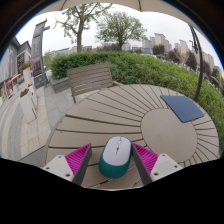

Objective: Arrange mouse

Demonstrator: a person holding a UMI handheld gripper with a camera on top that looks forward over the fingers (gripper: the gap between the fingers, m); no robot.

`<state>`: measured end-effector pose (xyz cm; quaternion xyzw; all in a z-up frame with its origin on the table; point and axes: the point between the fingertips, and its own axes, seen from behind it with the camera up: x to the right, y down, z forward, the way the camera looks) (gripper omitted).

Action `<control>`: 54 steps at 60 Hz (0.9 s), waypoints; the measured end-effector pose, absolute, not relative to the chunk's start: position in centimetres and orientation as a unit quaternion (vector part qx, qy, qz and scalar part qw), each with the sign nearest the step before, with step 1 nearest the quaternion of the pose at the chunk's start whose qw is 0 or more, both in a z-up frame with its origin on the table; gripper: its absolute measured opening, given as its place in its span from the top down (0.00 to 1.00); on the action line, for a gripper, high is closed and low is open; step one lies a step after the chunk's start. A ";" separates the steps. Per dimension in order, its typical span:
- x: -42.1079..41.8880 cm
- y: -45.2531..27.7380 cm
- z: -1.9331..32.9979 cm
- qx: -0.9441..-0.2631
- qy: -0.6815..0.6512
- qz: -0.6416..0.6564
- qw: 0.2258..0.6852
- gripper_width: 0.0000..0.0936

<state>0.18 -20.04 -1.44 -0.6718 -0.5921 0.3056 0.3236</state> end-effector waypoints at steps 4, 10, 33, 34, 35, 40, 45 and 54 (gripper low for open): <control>0.2 -19.9 -1.4 -0.666 -0.594 0.305 0.332 0.18; 0.3 -18.8 -1.1 -0.670 -0.590 0.303 0.335 0.53; -9.4 -4.3 17.5 -0.595 -0.594 0.380 0.385 0.55; -10.1 -3.0 18.1 -0.591 -0.593 0.380 0.393 0.55; -10.9 -1.2 18.9 -0.587 -0.594 0.378 0.399 0.55; -13.9 5.2 18.0 -0.587 -0.595 0.356 0.419 0.55; -16.0 9.7 13.9 -0.607 -0.594 0.336 0.408 0.55; -16.3 15.7 4.0 -0.635 -0.612 0.294 0.370 0.55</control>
